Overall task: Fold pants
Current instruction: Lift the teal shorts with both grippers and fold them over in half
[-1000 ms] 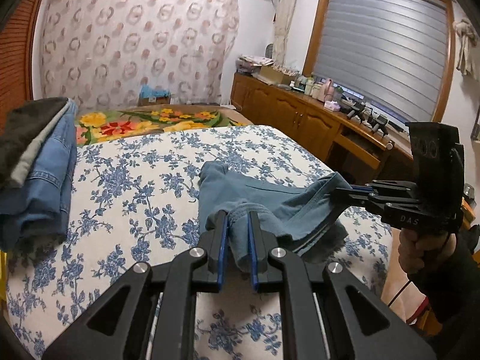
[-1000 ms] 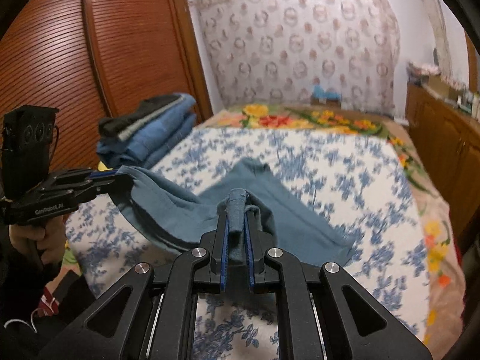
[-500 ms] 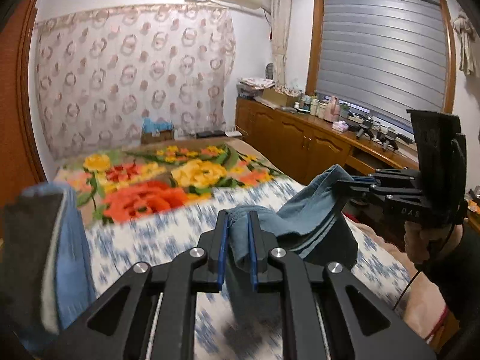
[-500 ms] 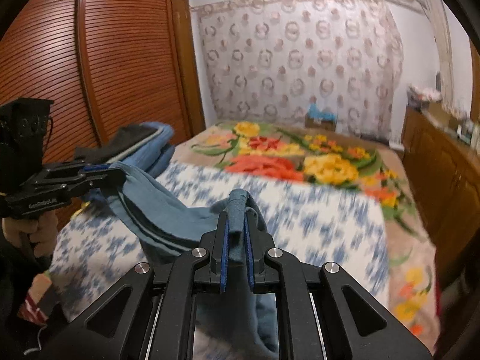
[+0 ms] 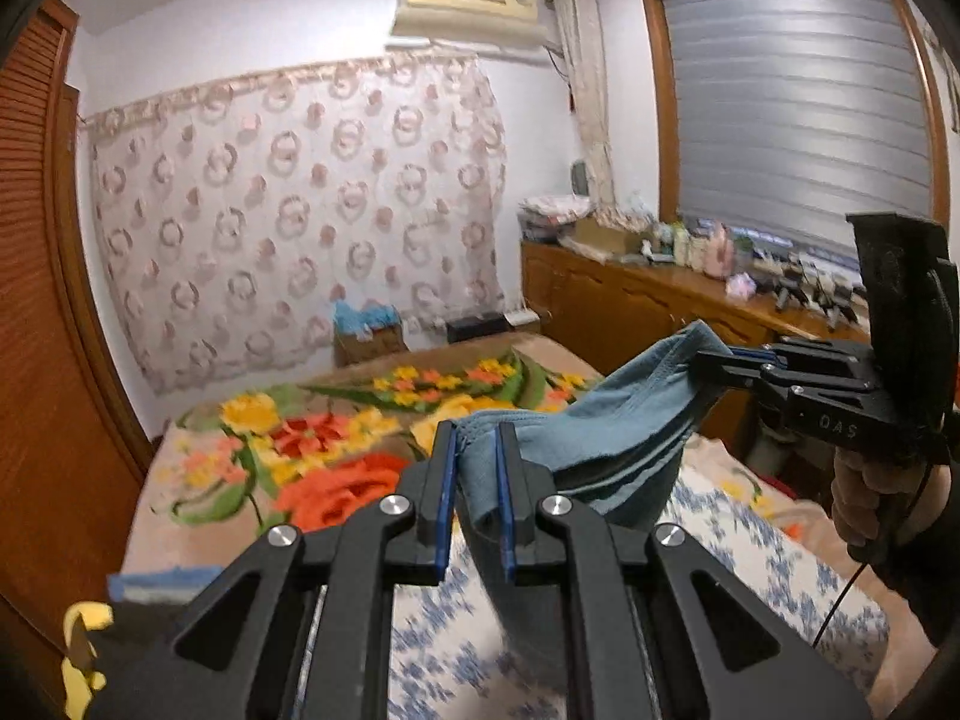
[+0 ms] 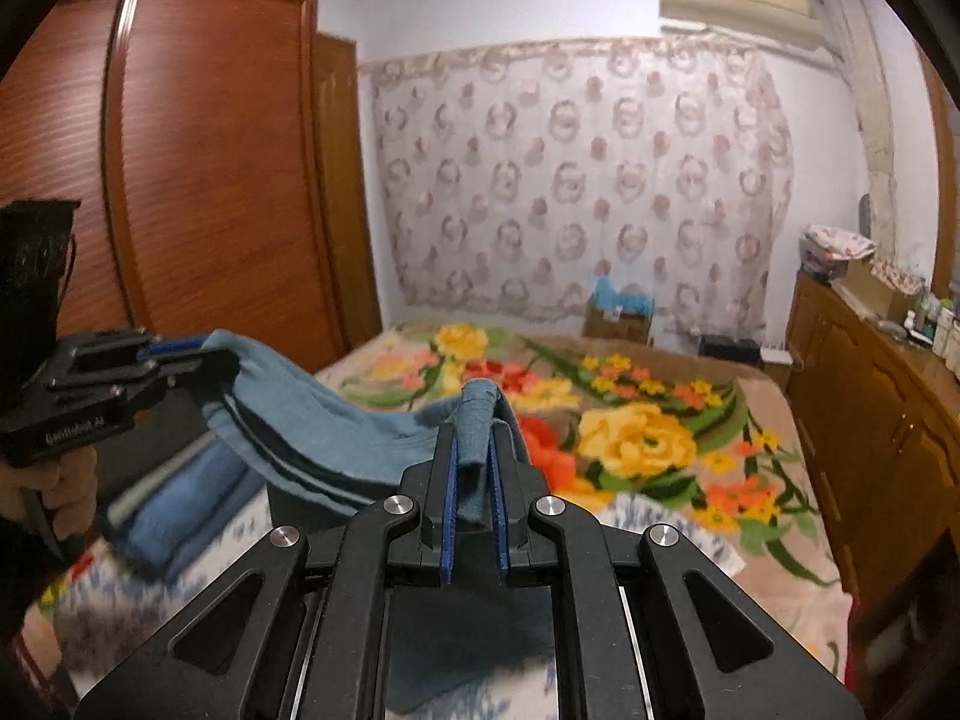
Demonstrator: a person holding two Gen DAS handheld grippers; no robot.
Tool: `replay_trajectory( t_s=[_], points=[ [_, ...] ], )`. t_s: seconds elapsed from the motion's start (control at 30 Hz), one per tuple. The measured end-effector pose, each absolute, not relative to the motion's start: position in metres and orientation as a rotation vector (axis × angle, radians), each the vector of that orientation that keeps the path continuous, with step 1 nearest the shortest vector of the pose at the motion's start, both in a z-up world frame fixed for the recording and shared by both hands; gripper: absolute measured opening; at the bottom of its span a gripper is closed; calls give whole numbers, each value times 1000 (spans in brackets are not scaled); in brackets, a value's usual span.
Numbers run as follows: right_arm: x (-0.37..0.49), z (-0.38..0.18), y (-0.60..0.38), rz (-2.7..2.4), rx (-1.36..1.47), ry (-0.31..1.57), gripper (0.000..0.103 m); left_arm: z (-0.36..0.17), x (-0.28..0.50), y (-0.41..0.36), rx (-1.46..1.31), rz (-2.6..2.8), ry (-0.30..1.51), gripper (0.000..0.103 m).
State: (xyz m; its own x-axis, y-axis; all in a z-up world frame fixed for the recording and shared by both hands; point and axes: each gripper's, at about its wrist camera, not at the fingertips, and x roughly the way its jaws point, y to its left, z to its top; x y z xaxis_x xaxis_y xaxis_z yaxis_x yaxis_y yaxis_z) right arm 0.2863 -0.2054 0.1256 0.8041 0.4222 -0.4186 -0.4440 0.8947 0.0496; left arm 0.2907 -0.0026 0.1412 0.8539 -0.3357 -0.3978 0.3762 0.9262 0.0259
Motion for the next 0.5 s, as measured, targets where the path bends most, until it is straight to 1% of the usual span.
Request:
replay_trajectory(
  t_s=[0.13, 0.23, 0.37, 0.5],
  points=[
    [287, 147, -203, 458, -47, 384, 7, 157, 279, 7, 103, -365, 358, 10],
    [278, 145, -201, 467, -54, 388, 7, 146, 259, 9, 129, -364, 376, 10],
    [261, 119, -195, 500, -55, 457, 7, 112, 231, 13, 151, -359, 435, 10],
    [231, 80, -184, 533, -74, 551, 7, 76, 197, 20, 138, -362, 494, 10]
  ],
)
